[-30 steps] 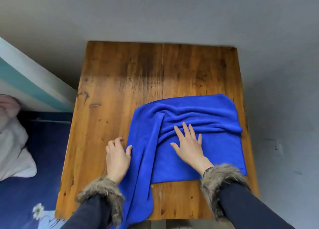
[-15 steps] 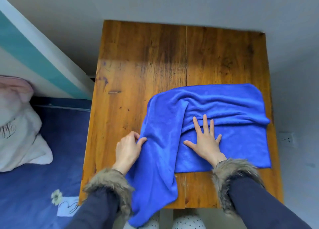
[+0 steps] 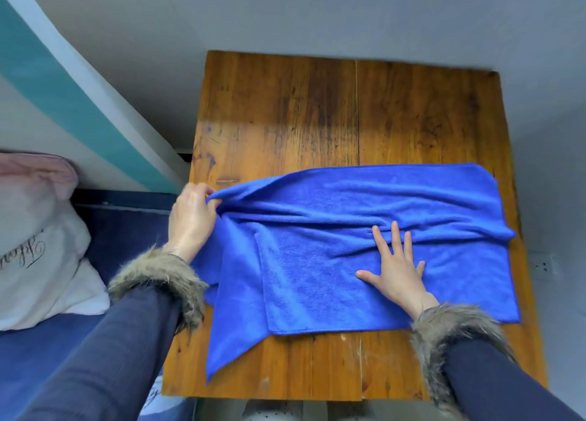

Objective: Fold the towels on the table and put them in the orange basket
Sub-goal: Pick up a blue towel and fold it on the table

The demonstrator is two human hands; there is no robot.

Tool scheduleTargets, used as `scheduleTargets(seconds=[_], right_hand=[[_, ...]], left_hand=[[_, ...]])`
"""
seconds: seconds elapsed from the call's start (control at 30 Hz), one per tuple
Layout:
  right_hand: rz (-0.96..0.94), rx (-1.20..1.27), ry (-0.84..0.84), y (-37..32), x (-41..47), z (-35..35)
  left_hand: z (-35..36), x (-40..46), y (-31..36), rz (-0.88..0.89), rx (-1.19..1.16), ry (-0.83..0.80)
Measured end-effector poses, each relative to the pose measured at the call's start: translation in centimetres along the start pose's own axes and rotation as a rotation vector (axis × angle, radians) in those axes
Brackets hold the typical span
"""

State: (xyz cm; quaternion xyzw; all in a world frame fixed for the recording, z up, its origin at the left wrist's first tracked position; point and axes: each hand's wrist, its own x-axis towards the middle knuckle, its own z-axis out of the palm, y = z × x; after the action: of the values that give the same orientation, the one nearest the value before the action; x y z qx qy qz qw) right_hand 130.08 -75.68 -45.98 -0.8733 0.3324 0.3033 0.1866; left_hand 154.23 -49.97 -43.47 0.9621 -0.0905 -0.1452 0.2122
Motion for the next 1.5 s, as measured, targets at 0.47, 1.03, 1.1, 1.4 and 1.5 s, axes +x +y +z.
scheduleTargets(seconds=[0.47, 1.03, 1.1, 1.4, 1.5], right_hand=[[-0.319, -0.104, 0.309, -10.2, 0.3, -0.7], [-0.274, -0.213, 0.097, -13.3, 3.3, -0.4], [-0.268, -0.138, 0.179, -13.0, 3.4, -0.9], [-0.185, -0.011, 0.105, -11.6, 7.7, -4.0], [-0.224, -0.118, 0.108, -10.6, 8.8, -4.5]], left_hand=[[2.6, -1.8, -1.9, 0.104, 0.036, -0.011], [-3.4, 2.4, 1.9, 0.31, 0.136, 0.379], [-0.3, -0.5, 2.3, 0.383, 0.131, 0.277], [4.1, 0.4, -2.9, 0.132, 0.025, -0.148], [3.1, 2.6, -3.9, 0.274, 0.233, -0.213]])
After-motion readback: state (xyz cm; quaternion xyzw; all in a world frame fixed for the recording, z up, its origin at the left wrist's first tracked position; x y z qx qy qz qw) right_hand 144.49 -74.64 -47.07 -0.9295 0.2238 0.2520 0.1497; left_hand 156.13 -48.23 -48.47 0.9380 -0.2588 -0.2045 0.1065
